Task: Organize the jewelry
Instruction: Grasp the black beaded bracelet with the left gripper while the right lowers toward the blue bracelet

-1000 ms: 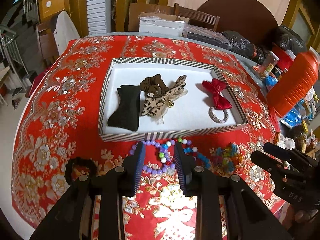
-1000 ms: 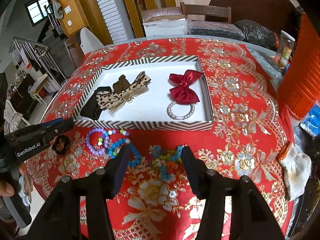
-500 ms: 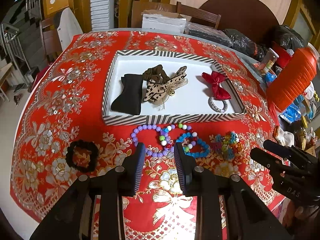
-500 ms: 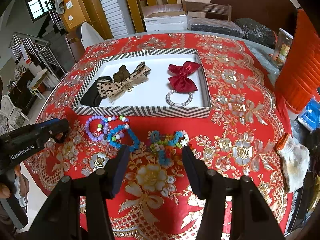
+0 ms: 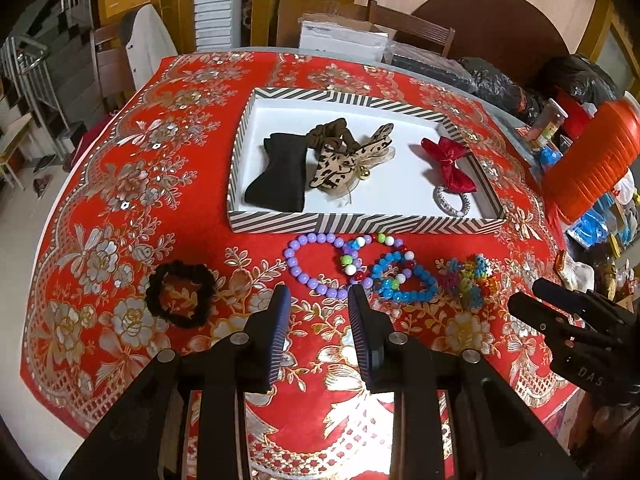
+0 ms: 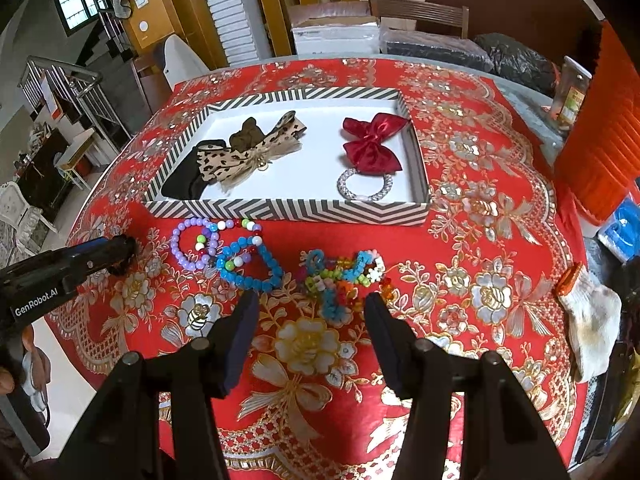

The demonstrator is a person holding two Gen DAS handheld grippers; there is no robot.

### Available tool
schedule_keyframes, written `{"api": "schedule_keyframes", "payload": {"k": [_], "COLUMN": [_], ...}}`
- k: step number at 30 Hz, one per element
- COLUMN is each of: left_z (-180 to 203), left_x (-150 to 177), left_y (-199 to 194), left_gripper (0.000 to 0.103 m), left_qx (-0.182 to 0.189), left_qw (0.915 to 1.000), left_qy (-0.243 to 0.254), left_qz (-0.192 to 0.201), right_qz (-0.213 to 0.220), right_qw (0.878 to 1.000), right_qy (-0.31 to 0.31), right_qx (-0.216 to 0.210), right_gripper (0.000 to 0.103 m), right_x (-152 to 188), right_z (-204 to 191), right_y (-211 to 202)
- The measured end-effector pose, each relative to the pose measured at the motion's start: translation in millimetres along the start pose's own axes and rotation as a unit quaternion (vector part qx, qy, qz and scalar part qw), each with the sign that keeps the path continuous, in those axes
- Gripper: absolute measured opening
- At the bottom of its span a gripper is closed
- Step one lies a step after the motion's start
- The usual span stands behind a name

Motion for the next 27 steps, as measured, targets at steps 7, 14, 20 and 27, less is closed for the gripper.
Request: {"api": "schedule_keyframes", "payload": {"k": [7, 14, 20, 27], "left_z": [-16.0, -55.0, -97.0, -127.0], "left_x": [0.4, 6.6, 16.2, 19.1], "left_y": [1.5, 2.1, 3.4, 11.6], "left_gripper": [0.021, 0.021, 0.021, 0.021], "left_qx": [0.002, 0.013, 0.003, -0.004], "left_qw": [0.9998, 0.9978, 0.9946, 0.9902], "left_qy": [-0.019, -0.060, -0.095, -0.128], "left_qz": [-0.007, -0.026, -0.041, -0.055], "right_qz": [-0.008, -0.016, -0.016, -0.005], "right_qw": [1.000, 1.000, 0.999, 0.998], "right_qy": [0.003, 0.010, 0.020, 0.004], "right_qx": [-0.003, -0.009, -0.028, -0.060], "right_gripper": [0.058, 0.058, 0.058, 0.058], "right_x": [1.5, 5.3, 9.4, -4.9], "right_z": [0.5, 8.9, 16.7, -0.6], "right_y": [6.8, 15.0, 22.1, 26.7]}}
Point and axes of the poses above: each gripper's, at about its wrist camera, not at the fingertips, and y roughly the way its jaws point, z to its right, x to its underside, the point moved 6 cm from there along y, roughly the way its jaws point, and after that the axes turned 8 degrees about -y, right-handed, at the moved point
